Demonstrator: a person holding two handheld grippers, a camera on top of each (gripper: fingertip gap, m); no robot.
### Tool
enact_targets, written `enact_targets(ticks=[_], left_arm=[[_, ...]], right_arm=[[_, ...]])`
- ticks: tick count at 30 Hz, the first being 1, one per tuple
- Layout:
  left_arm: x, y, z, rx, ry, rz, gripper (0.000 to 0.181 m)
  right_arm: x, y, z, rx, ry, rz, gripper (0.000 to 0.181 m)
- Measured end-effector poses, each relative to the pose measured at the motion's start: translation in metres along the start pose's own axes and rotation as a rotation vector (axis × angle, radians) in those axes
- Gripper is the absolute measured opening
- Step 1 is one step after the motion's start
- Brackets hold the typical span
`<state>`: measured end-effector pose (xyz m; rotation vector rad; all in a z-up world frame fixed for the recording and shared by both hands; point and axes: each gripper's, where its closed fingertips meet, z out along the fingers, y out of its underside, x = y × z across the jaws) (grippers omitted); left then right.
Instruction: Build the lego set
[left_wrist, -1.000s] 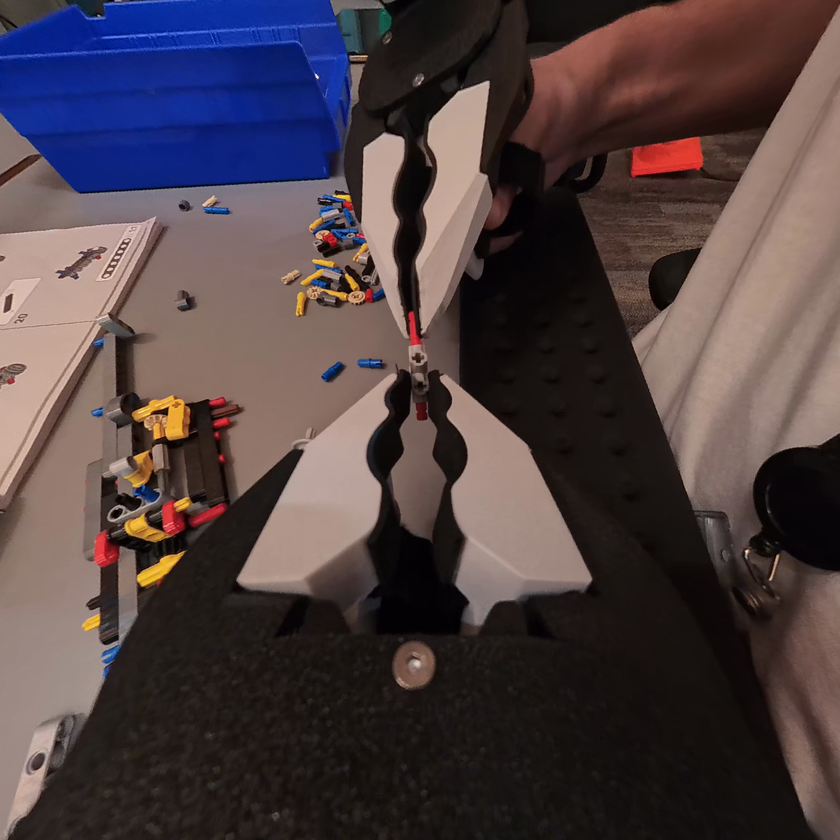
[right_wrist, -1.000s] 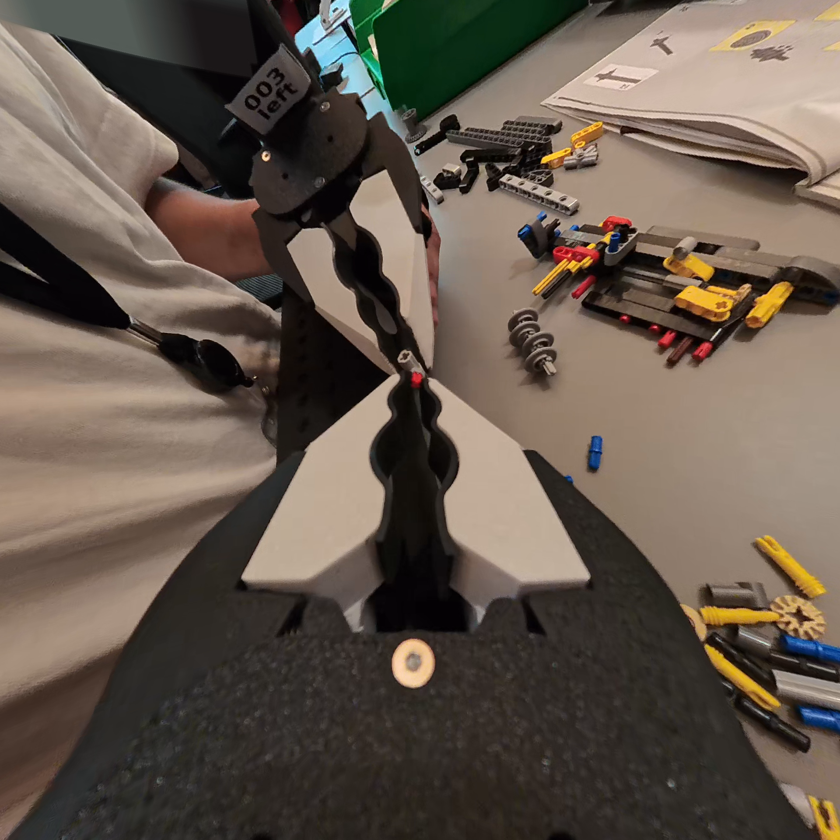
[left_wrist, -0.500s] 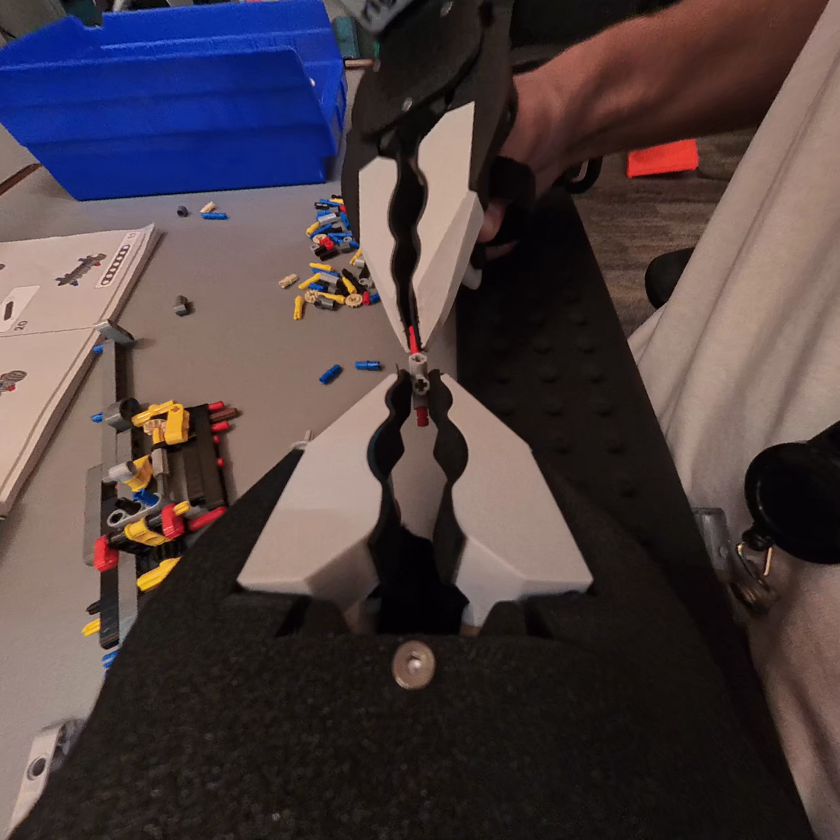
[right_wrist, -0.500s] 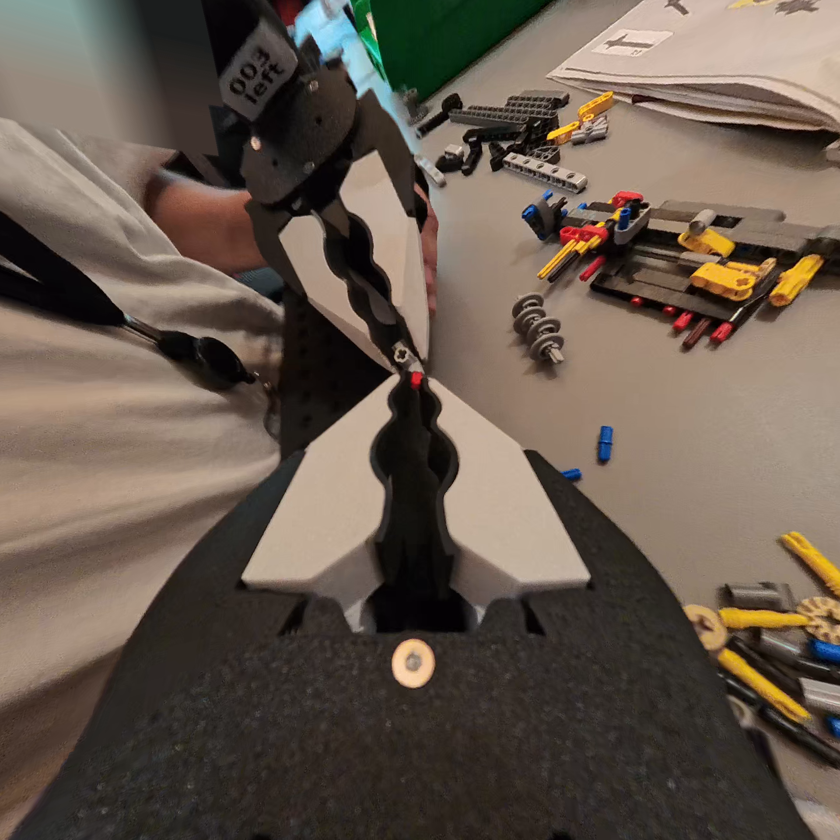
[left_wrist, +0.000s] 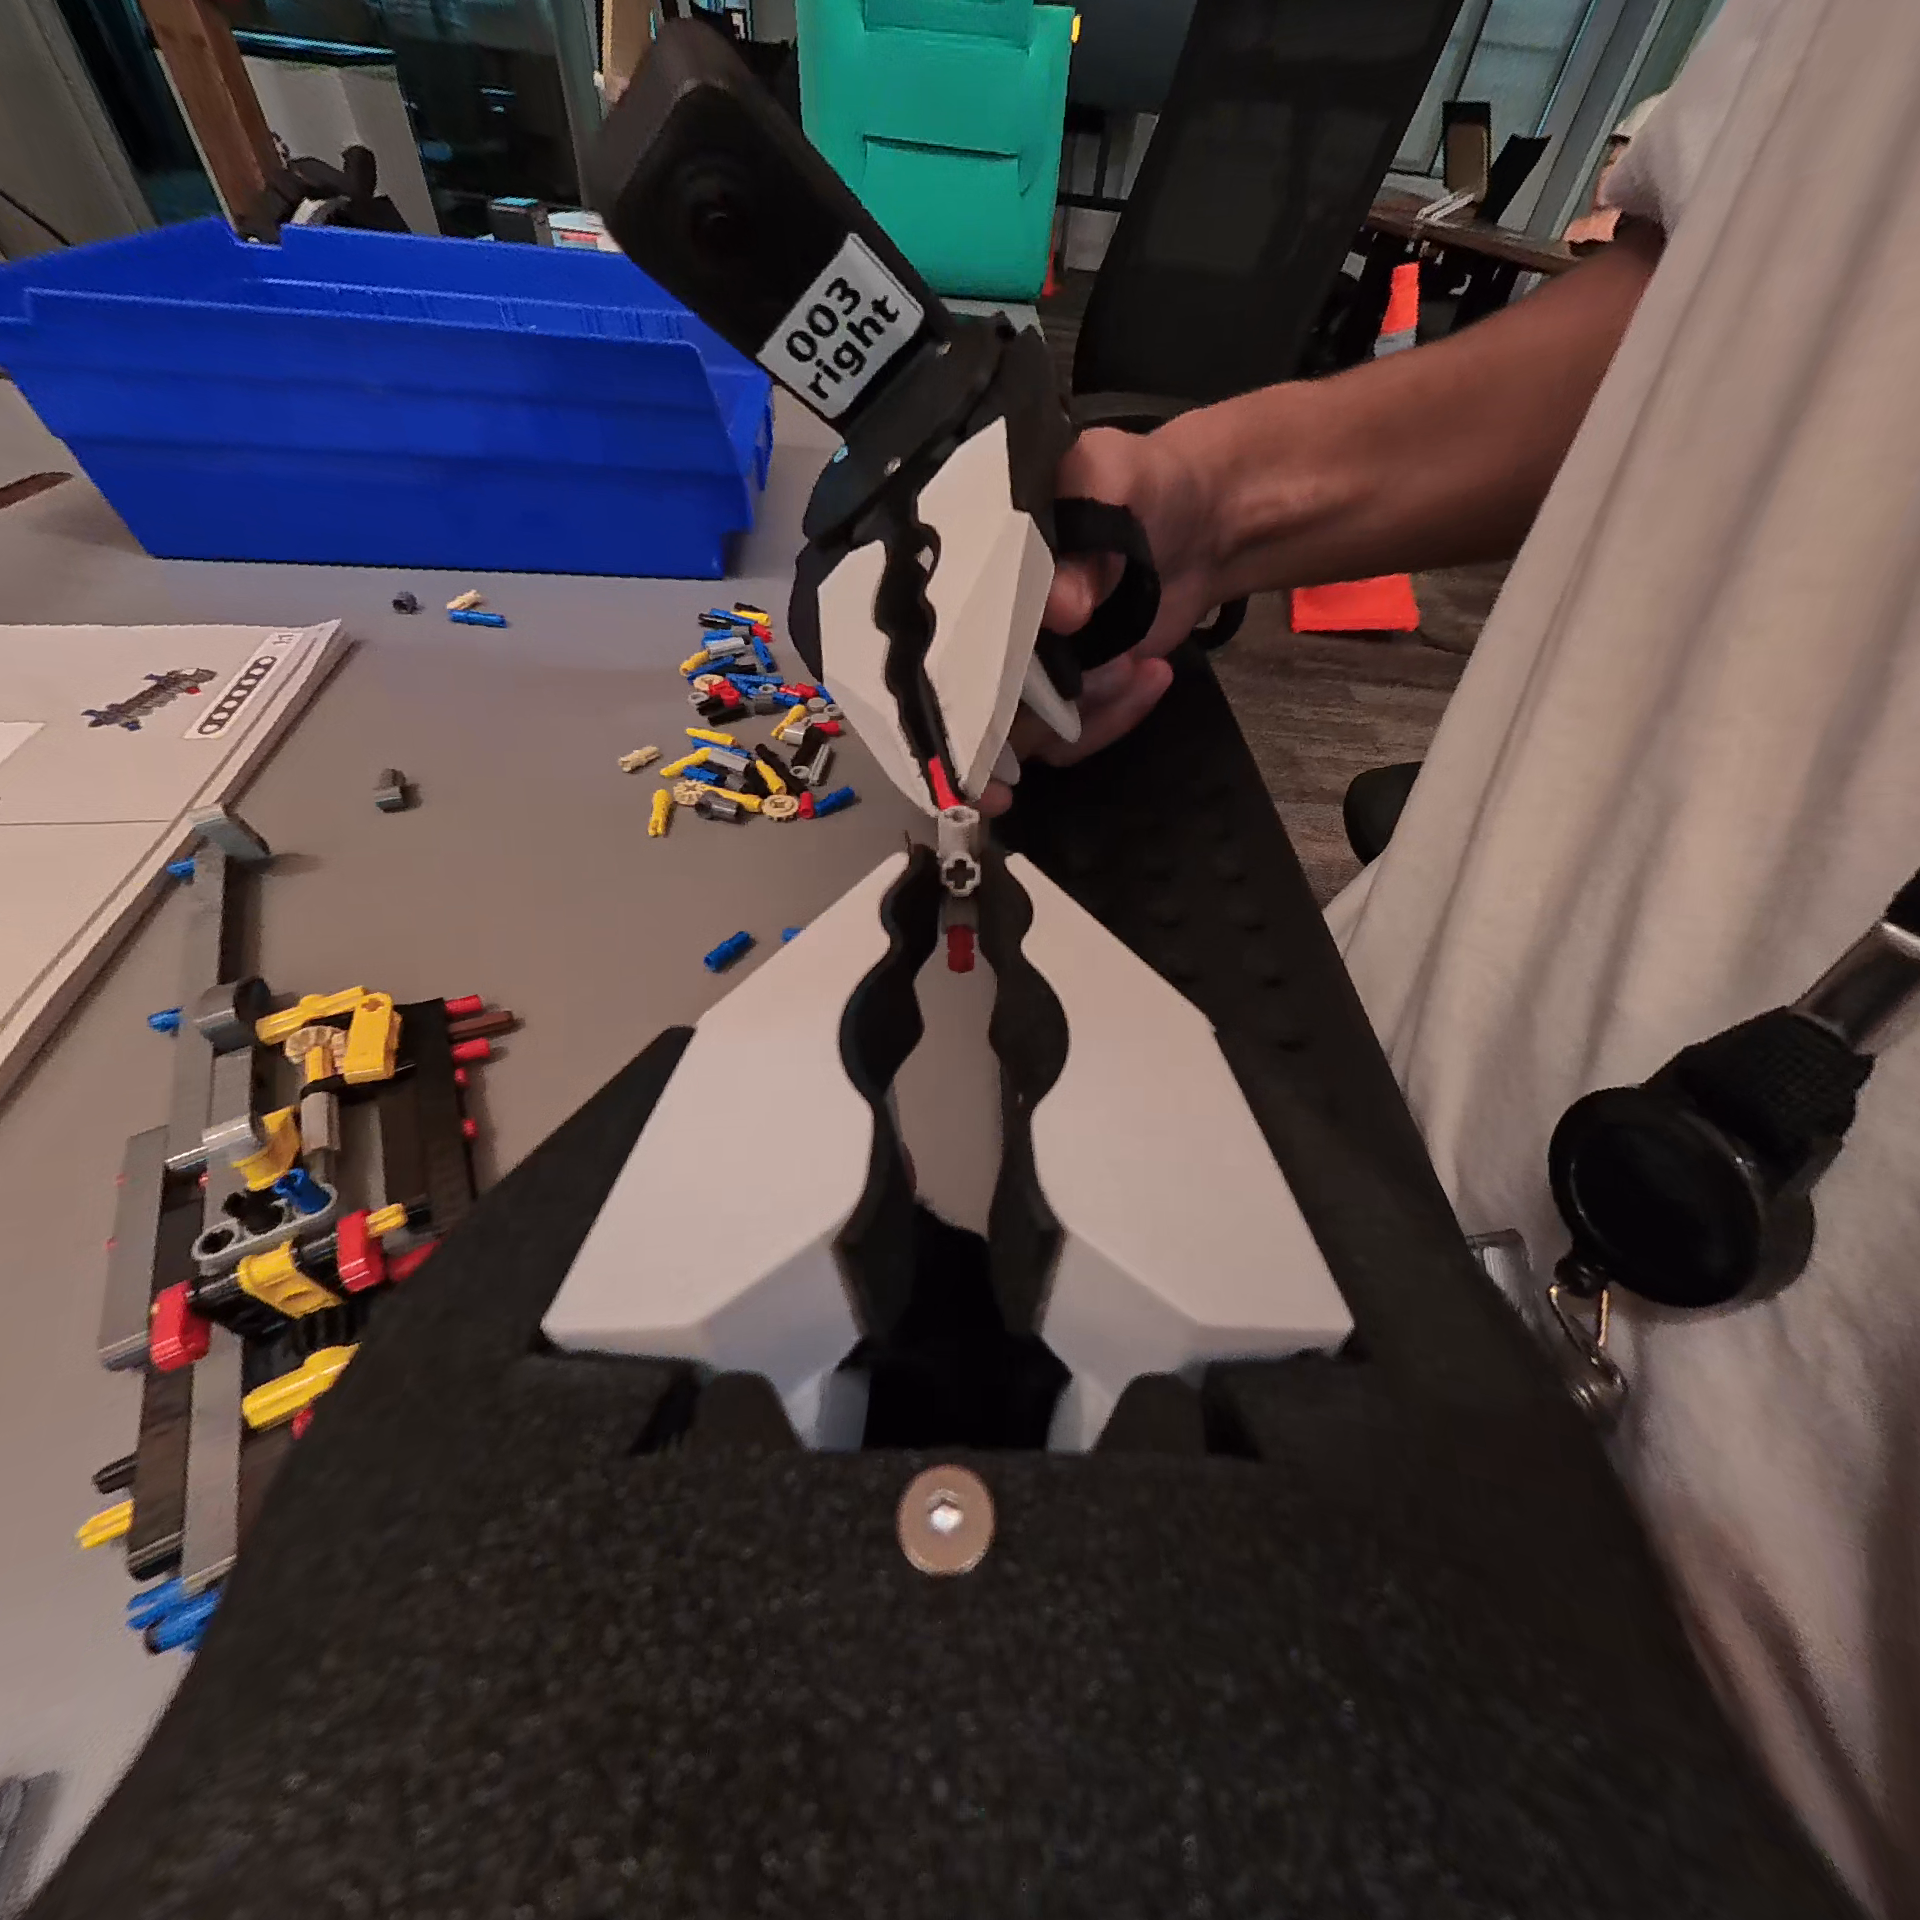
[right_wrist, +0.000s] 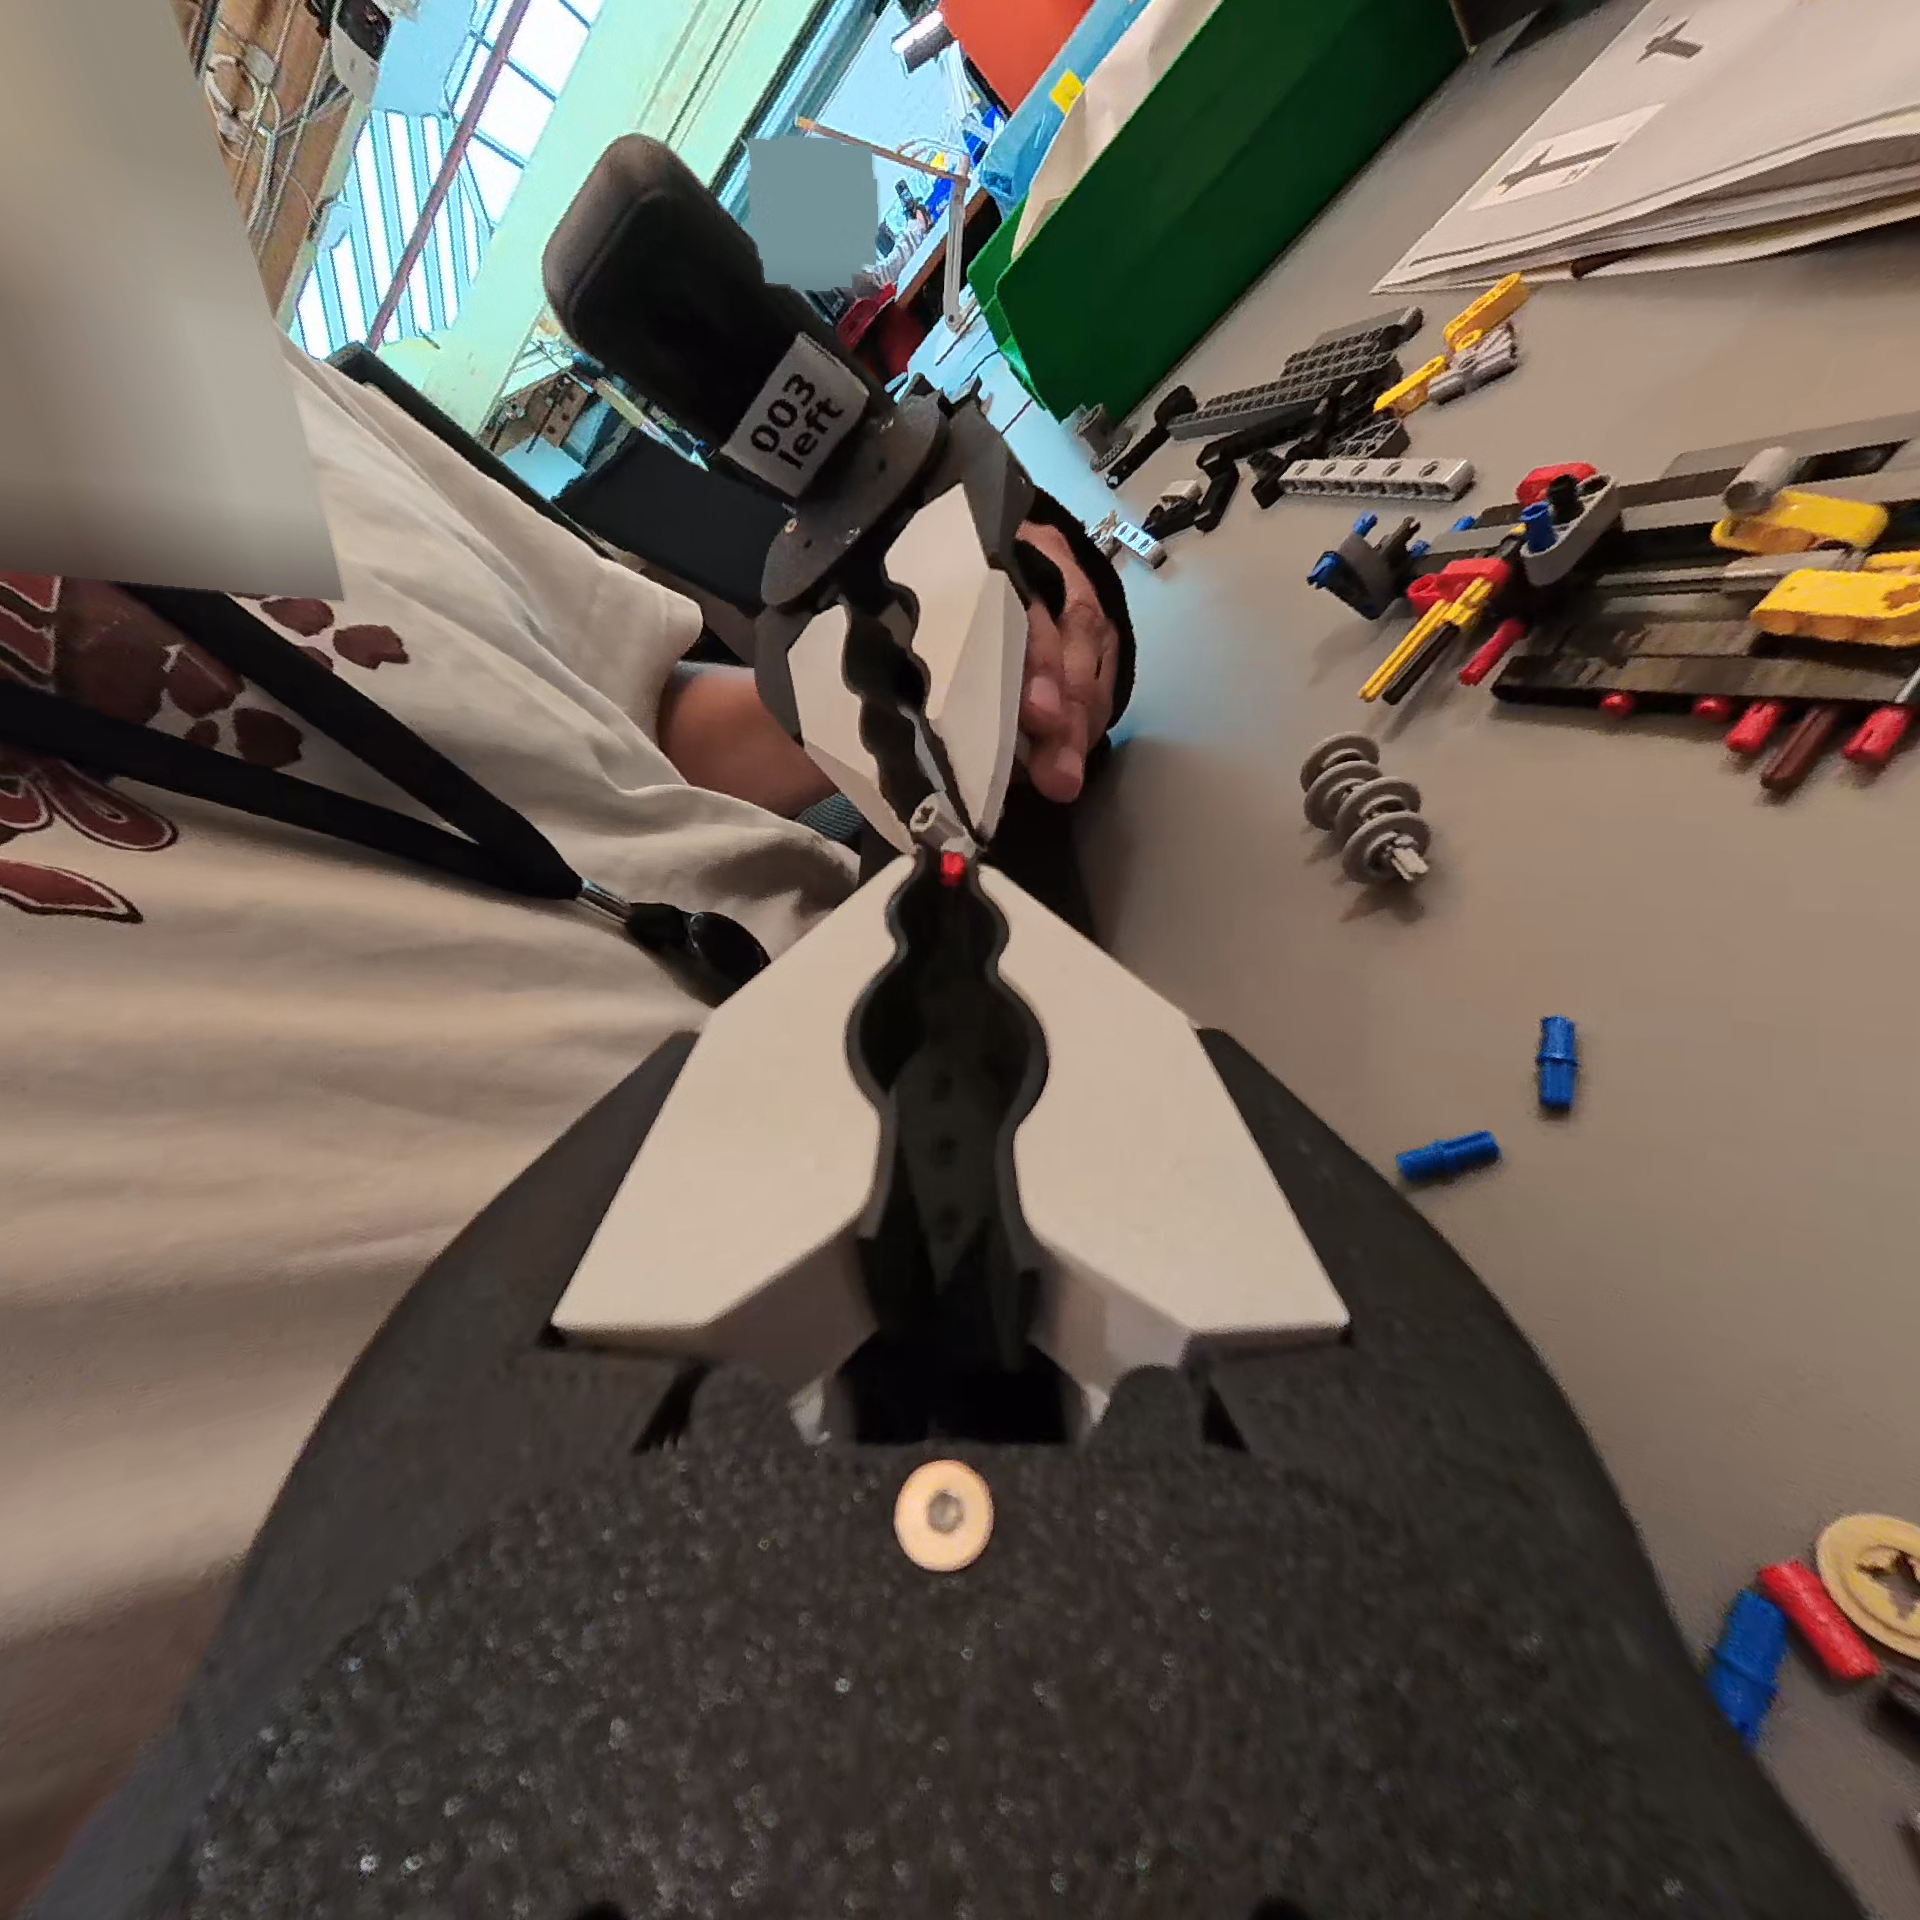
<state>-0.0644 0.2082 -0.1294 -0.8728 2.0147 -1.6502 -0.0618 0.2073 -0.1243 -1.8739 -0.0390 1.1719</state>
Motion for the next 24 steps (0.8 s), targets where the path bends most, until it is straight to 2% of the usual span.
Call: enact_targets(ticks=[9, 14, 18, 24], left_arm=[[-0.014, -0.004, -0.003, 0.029, -0.057, -0.060, 0.006], [-0.014, -0.002, -0.002, 0.020, -0.042, -0.085, 0.006], [-0.009, 0.006, 0.004, -0.044, -0.038, -0.046, 0.006], [-0.003, 0.012, 0.008, -0.086, -0.019, -0.010, 0.006]], right_arm=[[0.007, -0.015, 0.001, 0.141, 0.110, -0.031, 0.002], [0.009, -0.013, 0.001, 0.119, 0.150, -0.079, 0.002], [0.013, -0.001, -0.001, 0.023, 0.211, -0.152, 0.002], [0.012, 0.007, -0.002, -0.013, 0.189, -0.138, 0.002]])
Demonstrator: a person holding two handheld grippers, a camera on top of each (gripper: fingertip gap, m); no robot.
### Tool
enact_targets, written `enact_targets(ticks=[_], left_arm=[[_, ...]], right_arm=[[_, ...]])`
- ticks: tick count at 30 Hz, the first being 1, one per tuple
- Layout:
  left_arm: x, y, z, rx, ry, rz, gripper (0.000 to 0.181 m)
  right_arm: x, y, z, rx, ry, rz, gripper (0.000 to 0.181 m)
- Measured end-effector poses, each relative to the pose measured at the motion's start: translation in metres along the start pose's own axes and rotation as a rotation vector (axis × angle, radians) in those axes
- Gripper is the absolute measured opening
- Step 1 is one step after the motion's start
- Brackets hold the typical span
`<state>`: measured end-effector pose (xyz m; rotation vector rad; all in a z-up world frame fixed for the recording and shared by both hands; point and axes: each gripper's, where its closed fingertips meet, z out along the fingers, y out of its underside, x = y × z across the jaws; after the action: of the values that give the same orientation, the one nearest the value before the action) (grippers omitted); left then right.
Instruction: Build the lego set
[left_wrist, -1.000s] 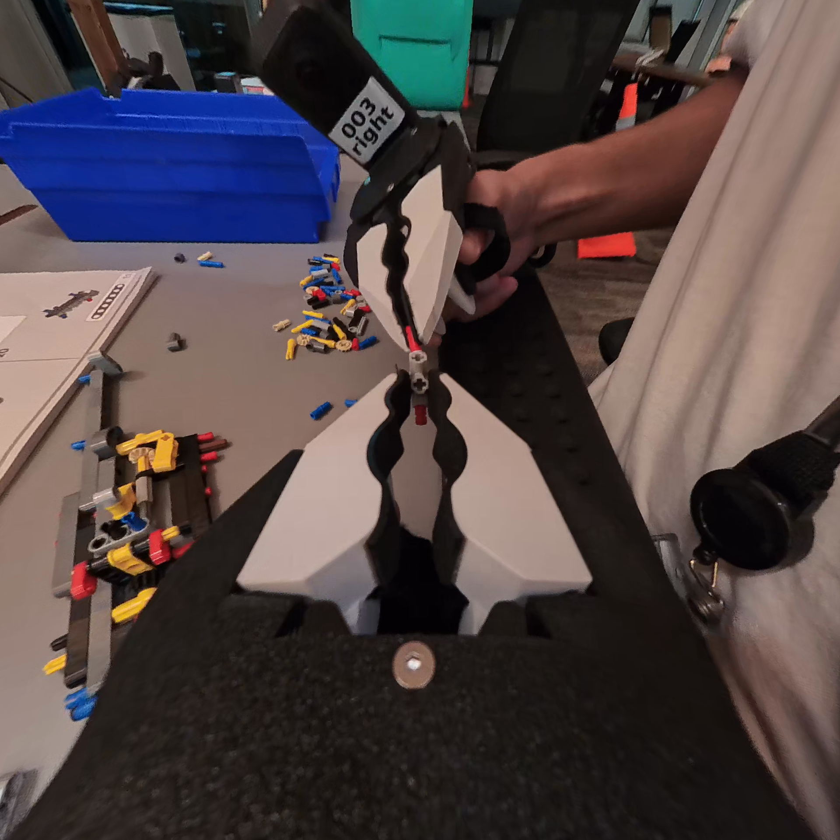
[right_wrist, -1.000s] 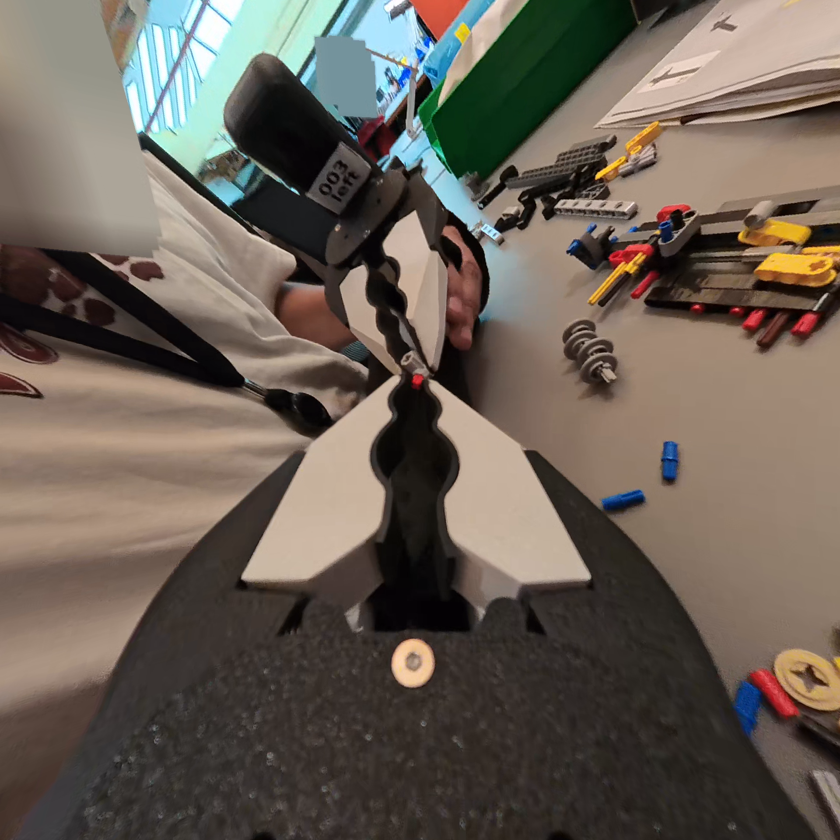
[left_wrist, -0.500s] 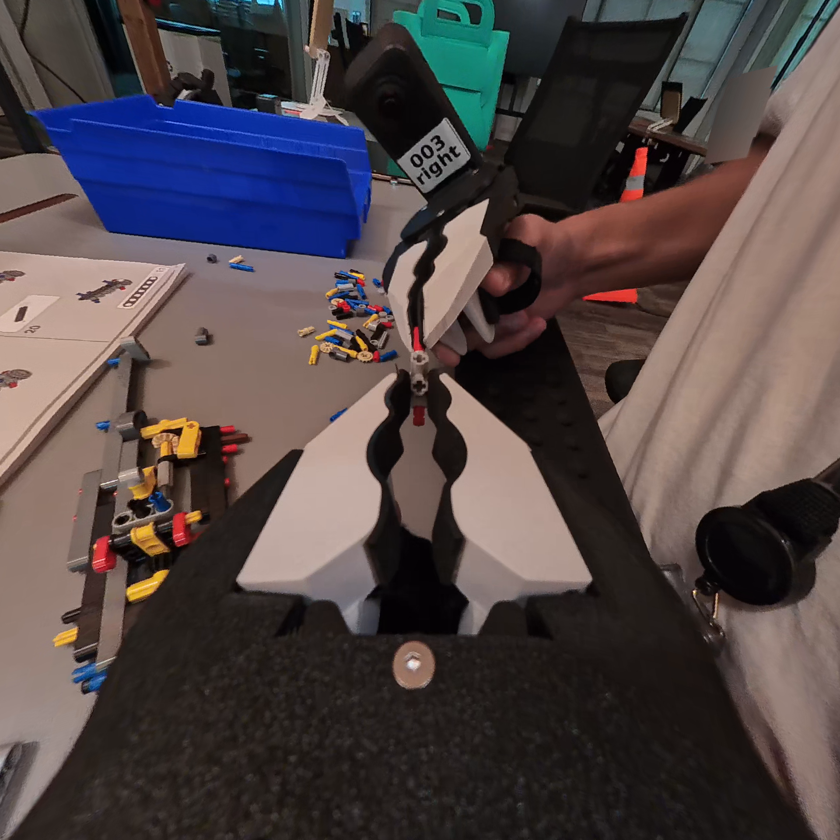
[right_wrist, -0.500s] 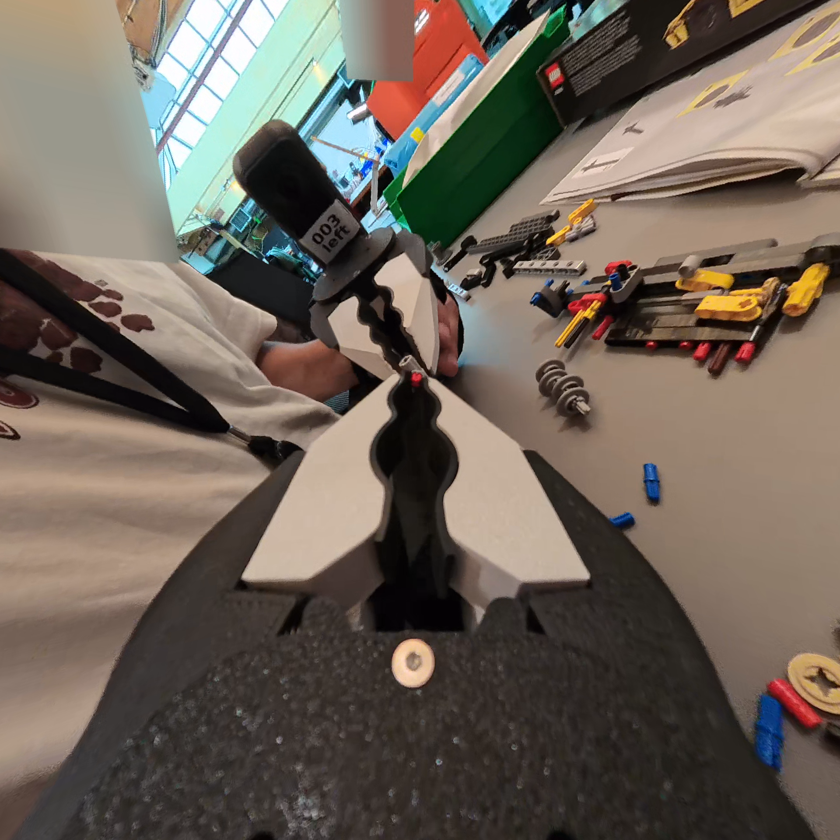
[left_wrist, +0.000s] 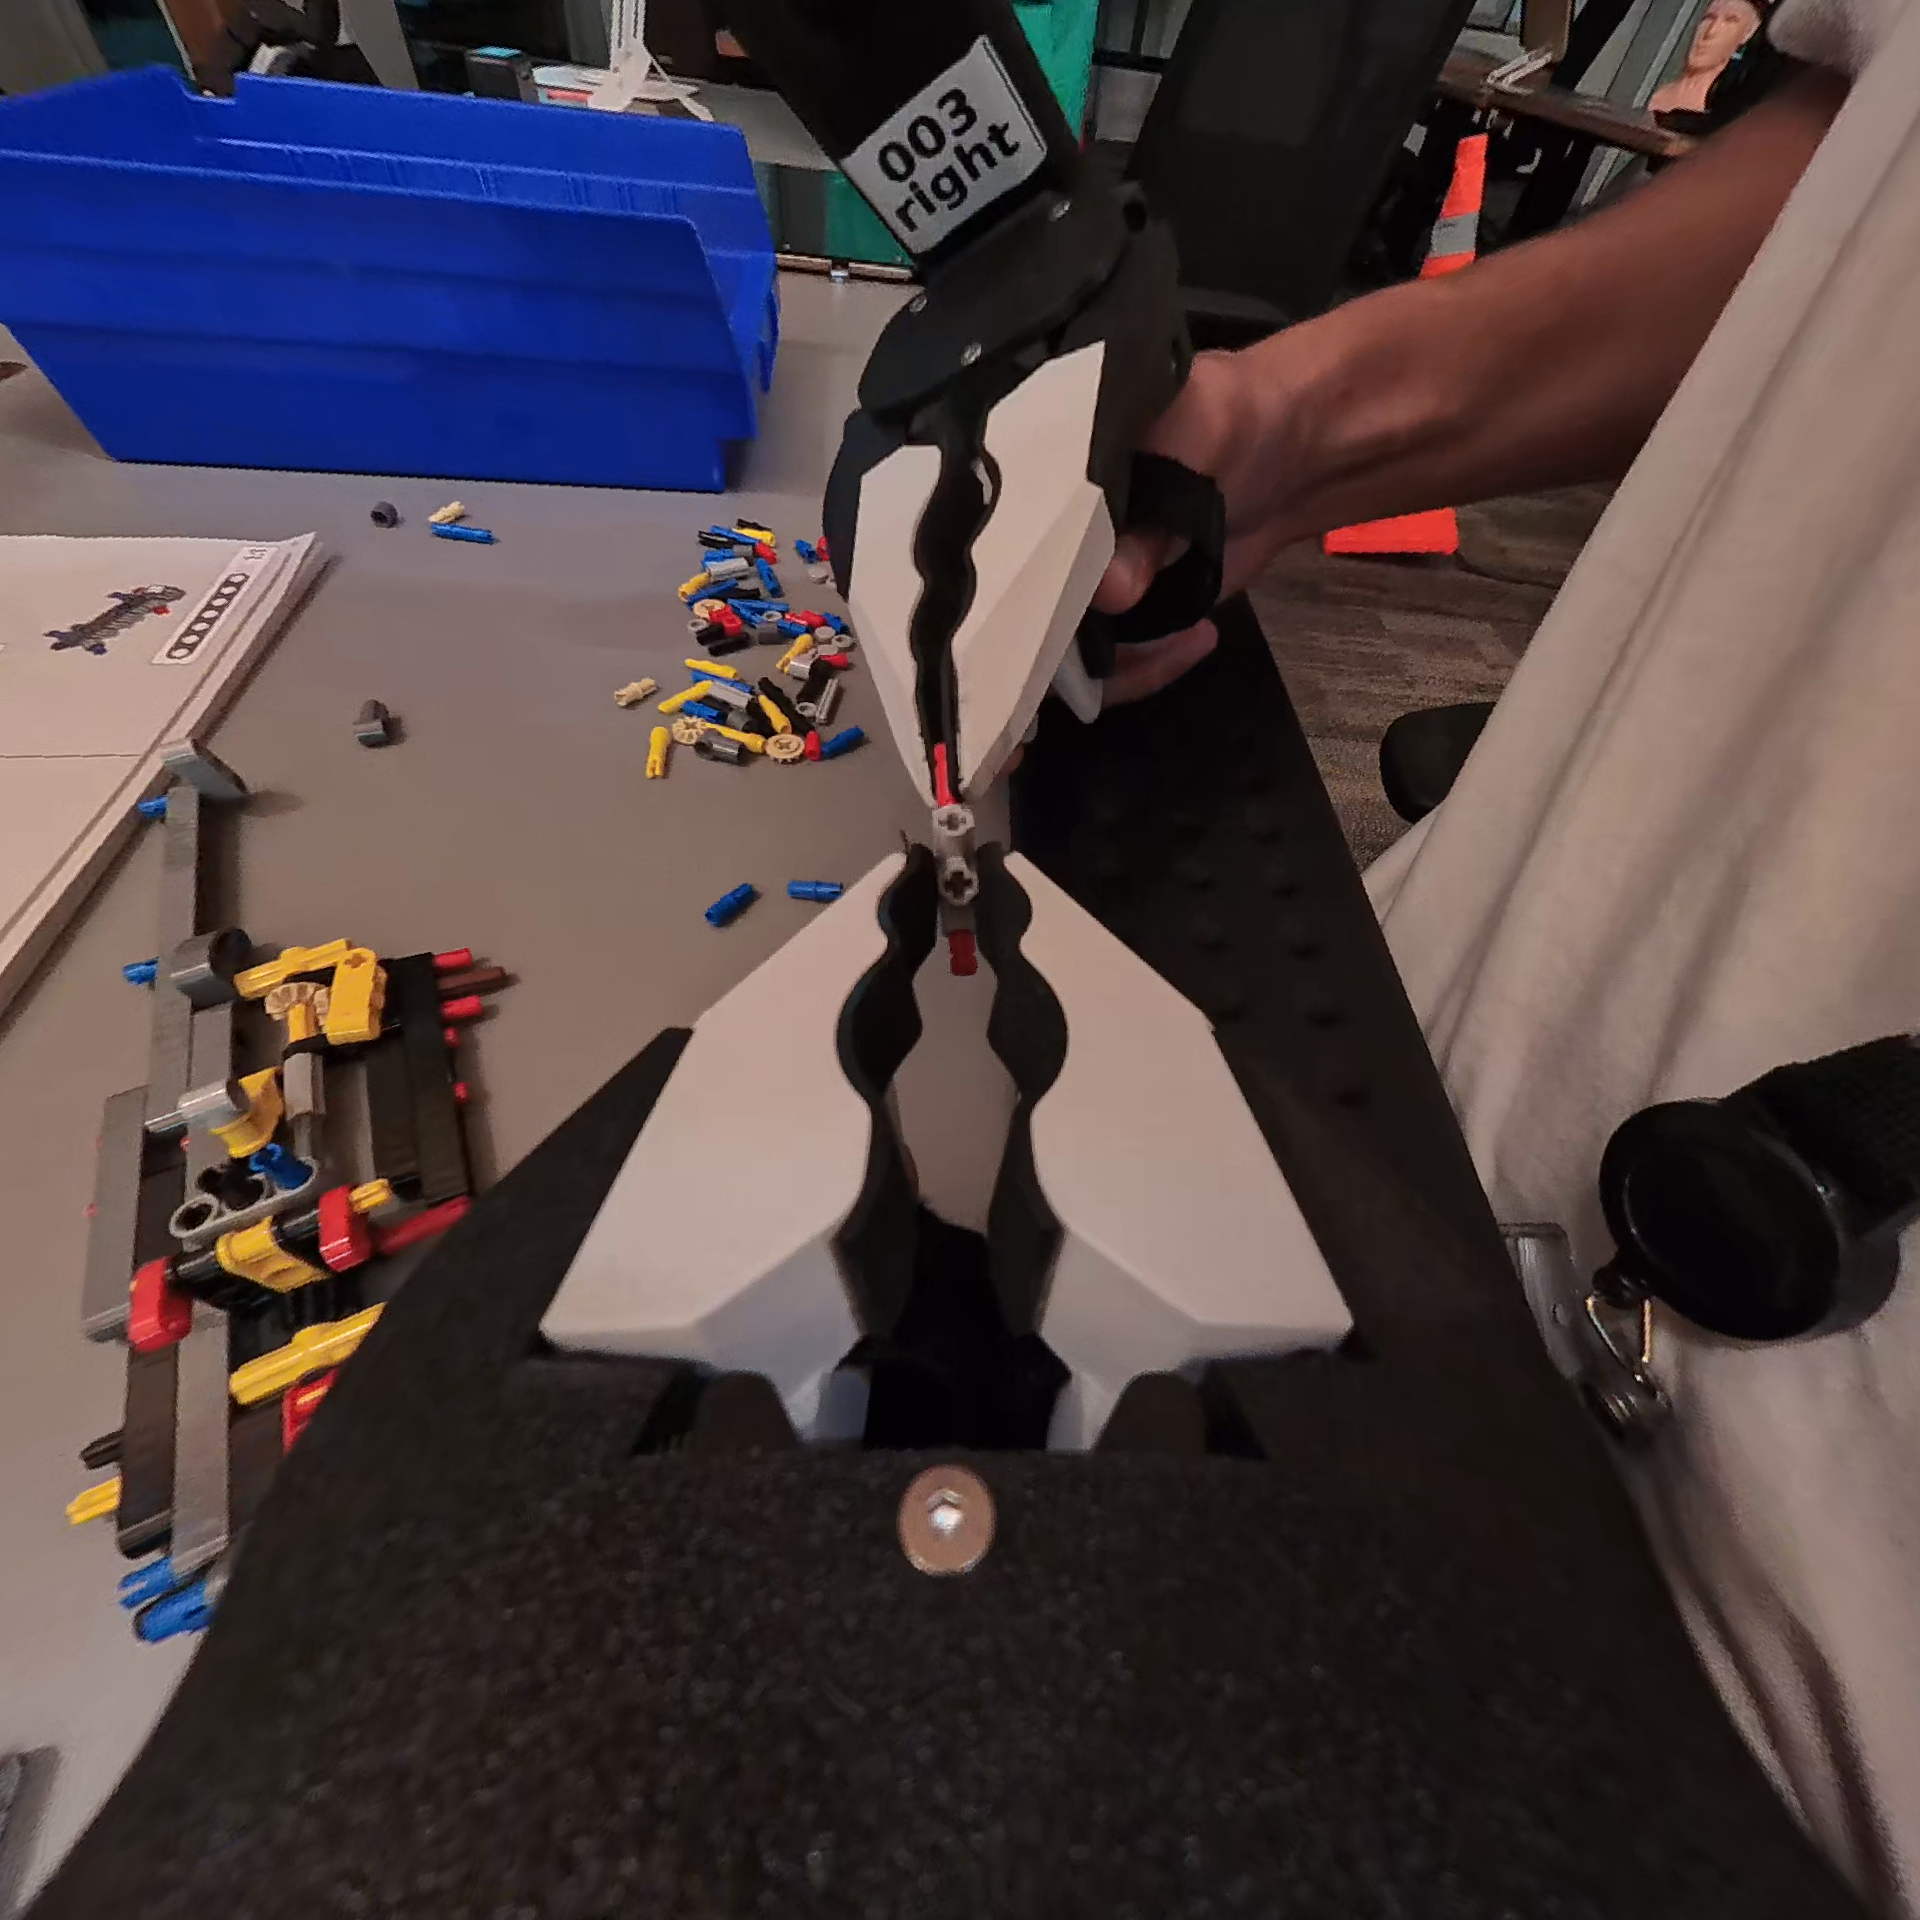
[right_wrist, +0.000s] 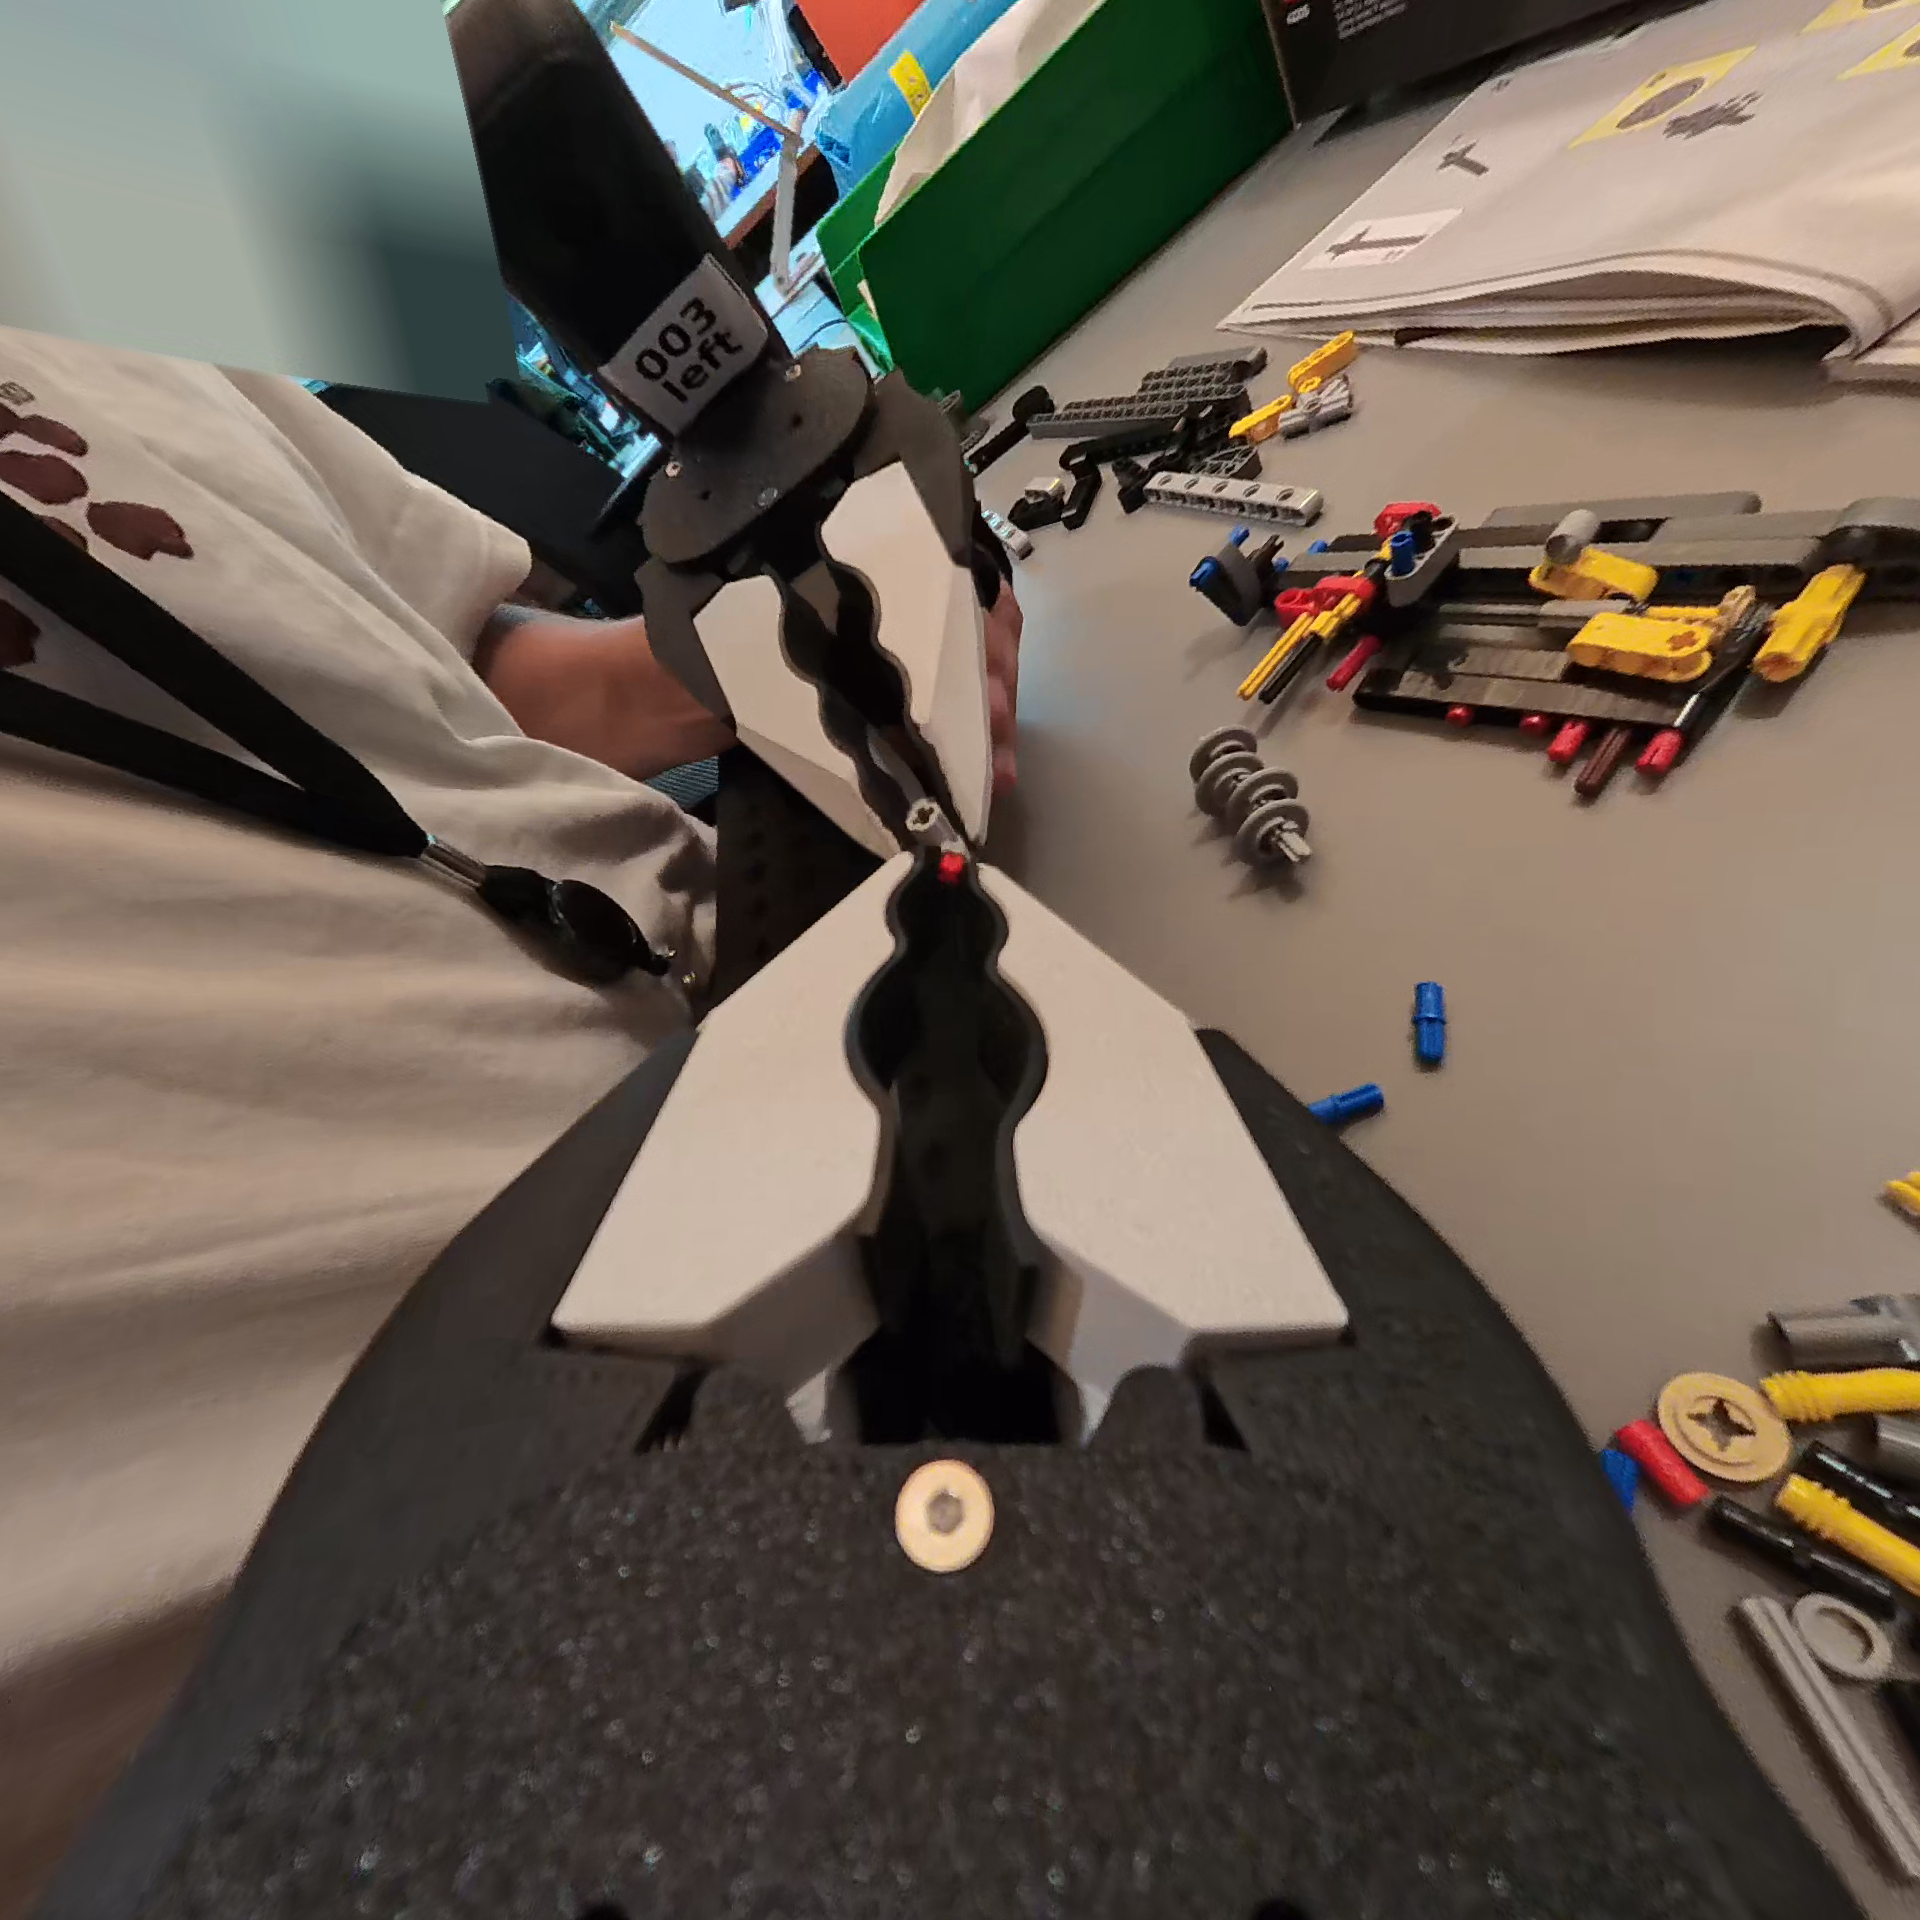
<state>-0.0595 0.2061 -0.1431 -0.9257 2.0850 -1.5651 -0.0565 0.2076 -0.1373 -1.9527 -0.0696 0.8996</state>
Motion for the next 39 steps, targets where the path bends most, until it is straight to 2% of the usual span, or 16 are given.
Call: enact_targets(ticks=[10, 15, 39], left_arm=[[0.000, 0.004, 0.003, -0.027, -0.022, 0.033, 0.006], [0.000, 0.003, 0.002, -0.021, -0.017, 0.026, 0.006], [0.001, 0.007, 0.004, -0.045, -0.019, 0.046, 0.006]], right_arm=[[0.000, -0.004, -0.004, 0.020, -0.060, 0.095, 0.004], [0.000, 0.005, -0.002, -0.038, -0.045, 0.078, 0.004], [0.002, 0.007, -0.003, -0.025, -0.013, 0.049, 0.002]])
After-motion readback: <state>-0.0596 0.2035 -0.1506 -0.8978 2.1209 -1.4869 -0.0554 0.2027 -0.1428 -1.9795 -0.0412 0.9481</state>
